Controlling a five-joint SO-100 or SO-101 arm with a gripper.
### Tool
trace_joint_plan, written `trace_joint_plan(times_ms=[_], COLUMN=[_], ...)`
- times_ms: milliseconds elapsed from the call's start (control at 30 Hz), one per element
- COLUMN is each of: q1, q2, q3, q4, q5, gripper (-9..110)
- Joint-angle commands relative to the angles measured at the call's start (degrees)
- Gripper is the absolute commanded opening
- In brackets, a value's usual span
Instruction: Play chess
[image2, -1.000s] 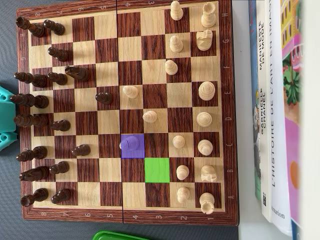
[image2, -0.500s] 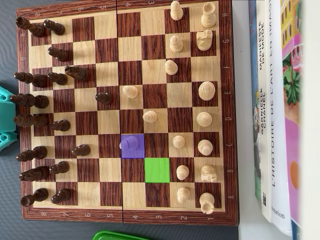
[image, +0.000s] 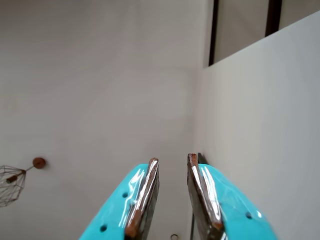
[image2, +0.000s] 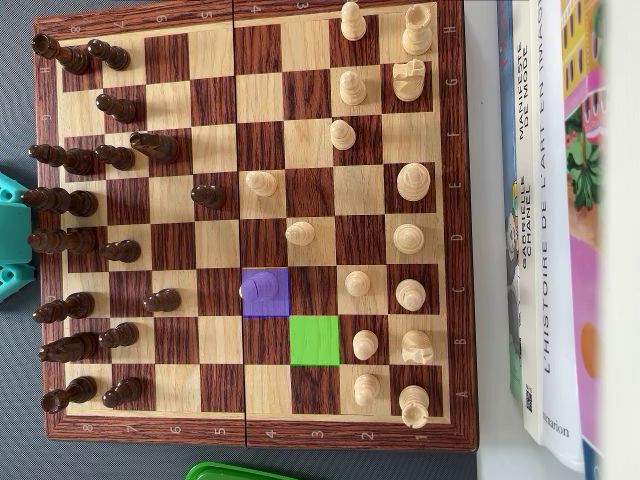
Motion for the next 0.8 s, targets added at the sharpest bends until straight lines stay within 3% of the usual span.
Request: trace_joint_plan(times_ms=[0,767], q1=[0.0,0.0], q2=[-0.53,-0.7], q3=[1.23,0.53], q4=[0.7,0.79], q5=[-0.26,-0.35], gripper=[10,10])
